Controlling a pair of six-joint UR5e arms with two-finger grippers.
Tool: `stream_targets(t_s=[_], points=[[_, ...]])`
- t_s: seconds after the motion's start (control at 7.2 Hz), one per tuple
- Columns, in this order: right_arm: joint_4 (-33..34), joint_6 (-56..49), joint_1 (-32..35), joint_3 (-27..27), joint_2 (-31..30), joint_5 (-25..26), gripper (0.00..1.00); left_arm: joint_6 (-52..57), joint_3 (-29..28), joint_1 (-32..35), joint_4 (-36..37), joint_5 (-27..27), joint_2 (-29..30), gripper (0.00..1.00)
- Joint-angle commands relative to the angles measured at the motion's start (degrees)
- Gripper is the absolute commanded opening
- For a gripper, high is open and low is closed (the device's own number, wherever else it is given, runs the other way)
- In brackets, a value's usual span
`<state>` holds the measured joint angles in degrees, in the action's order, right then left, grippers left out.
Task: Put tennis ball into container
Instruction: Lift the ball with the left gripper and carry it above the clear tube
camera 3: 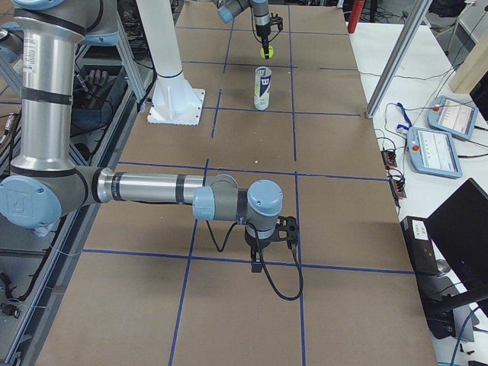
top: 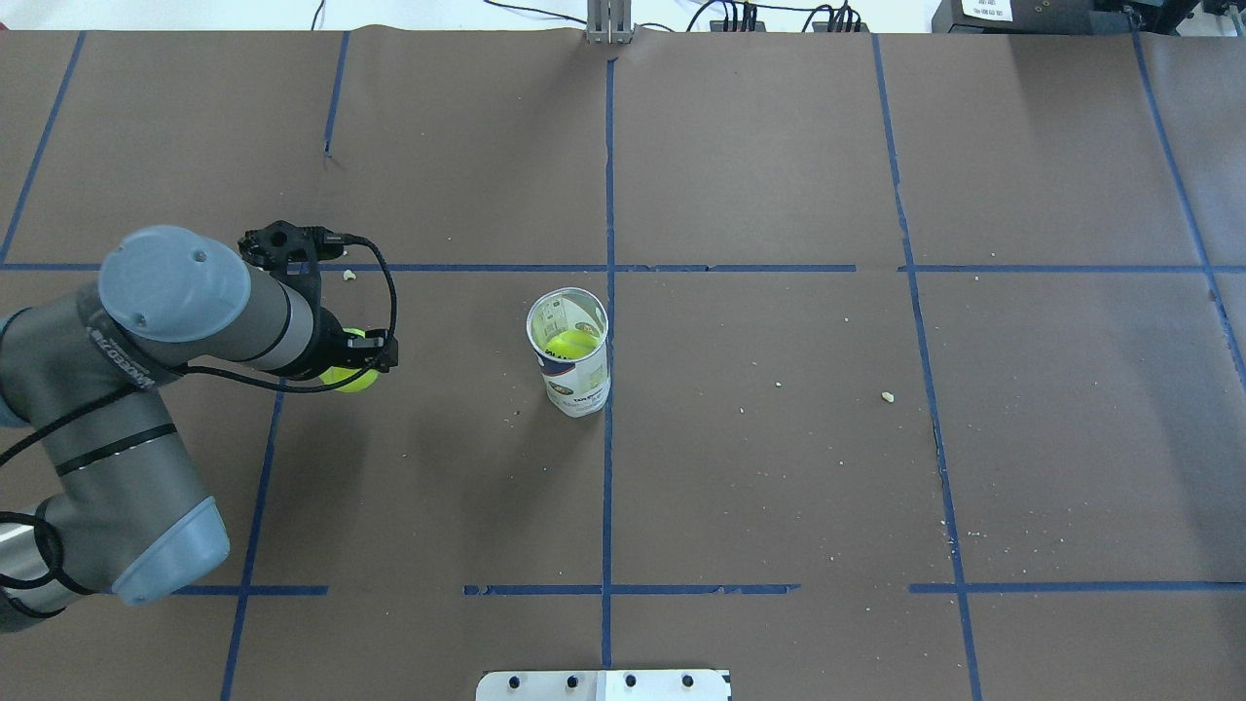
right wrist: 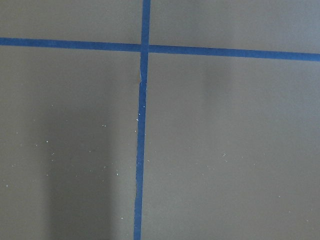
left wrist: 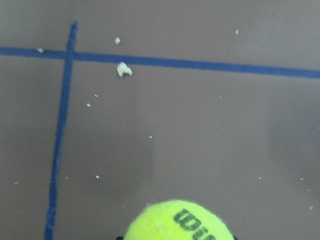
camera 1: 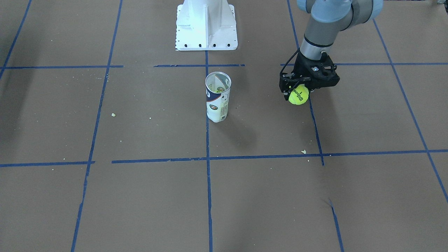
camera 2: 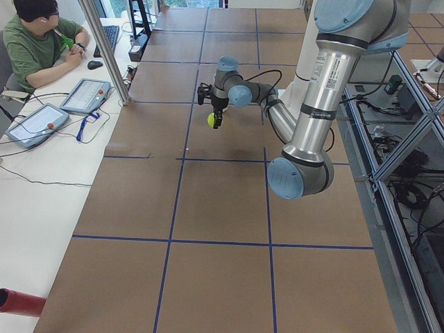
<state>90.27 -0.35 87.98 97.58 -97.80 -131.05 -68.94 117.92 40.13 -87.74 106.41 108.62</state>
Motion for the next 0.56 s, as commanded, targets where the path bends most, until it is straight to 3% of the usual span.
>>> stream_targets(t_s=[0.0,0.14,0.42], points=[[0.0,0.0,0.0,0.1,0.1,0.0,1.00,0.0,6.5,5.4,13.6,3.1,6.0,0.01],[0.0,0.0,0.0,0.0,0.0,0.0,1.00,0.0,6.9,5.7,18.1,4.1,9.9,0.01],[0.0,0.0,0.0,0.0,0.1,0.0,1.00,-1.0,6.1,5.1,18.9,9.5,13.5,0.01]])
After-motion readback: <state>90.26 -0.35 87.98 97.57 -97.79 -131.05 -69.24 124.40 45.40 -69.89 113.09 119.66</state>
